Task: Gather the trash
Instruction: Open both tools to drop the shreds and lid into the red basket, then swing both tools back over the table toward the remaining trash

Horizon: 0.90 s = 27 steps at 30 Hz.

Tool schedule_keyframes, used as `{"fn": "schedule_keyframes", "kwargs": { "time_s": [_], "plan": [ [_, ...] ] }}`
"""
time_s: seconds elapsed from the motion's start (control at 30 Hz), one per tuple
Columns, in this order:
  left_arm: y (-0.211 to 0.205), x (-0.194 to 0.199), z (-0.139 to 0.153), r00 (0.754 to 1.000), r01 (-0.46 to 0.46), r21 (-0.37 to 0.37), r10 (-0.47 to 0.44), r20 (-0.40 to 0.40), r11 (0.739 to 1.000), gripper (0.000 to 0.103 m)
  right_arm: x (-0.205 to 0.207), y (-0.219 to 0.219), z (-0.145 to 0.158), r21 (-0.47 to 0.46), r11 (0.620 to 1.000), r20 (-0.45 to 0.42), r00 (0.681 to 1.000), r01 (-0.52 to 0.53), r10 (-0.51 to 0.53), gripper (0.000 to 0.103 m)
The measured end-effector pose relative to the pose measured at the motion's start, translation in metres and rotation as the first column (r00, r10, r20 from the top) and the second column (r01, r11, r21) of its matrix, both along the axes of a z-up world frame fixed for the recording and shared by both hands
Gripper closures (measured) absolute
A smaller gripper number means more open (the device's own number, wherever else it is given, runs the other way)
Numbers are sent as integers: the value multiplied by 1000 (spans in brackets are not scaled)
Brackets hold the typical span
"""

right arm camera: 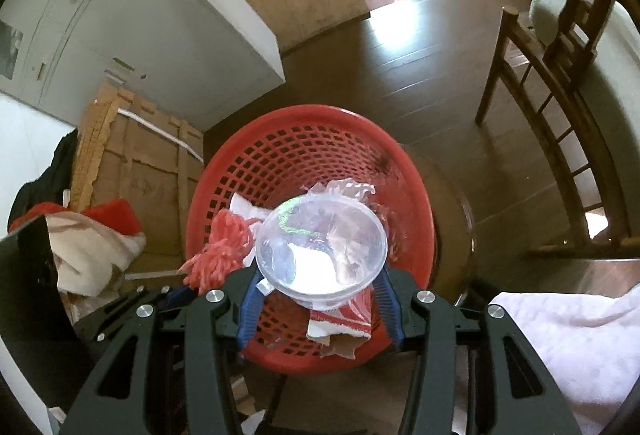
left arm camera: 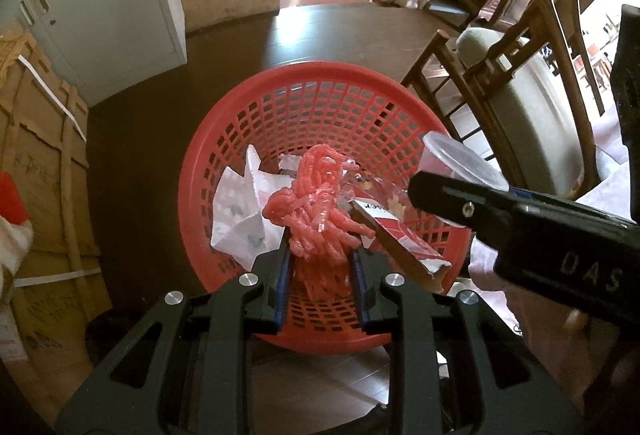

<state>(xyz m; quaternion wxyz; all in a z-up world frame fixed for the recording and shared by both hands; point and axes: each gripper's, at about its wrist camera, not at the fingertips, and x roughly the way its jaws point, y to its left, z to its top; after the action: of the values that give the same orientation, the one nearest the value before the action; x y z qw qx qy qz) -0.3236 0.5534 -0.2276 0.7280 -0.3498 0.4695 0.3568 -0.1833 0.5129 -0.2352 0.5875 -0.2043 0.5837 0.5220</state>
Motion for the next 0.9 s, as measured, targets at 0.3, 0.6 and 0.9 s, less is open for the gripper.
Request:
{"fn": "schedule_keyframes", "kwargs": {
  "time_s": [0.3, 0.6, 0.9],
  "plan": [
    [-3, -3, 15, 1000, -26, 15, 26, 8, 1000, 43, 10, -16, 24, 37, 999, 7, 1000, 27, -28, 39],
    [-23, 2, 67, 995, -24, 76, 16, 96, 997, 31, 28, -78, 112, 205, 975, 79, 992, 80, -98, 35],
    [-77, 33, 138, 973, 96, 201, -134, 185, 975, 26, 49, -191, 204, 375, 917, 201, 953, 137, -225, 33]
  ]
}}
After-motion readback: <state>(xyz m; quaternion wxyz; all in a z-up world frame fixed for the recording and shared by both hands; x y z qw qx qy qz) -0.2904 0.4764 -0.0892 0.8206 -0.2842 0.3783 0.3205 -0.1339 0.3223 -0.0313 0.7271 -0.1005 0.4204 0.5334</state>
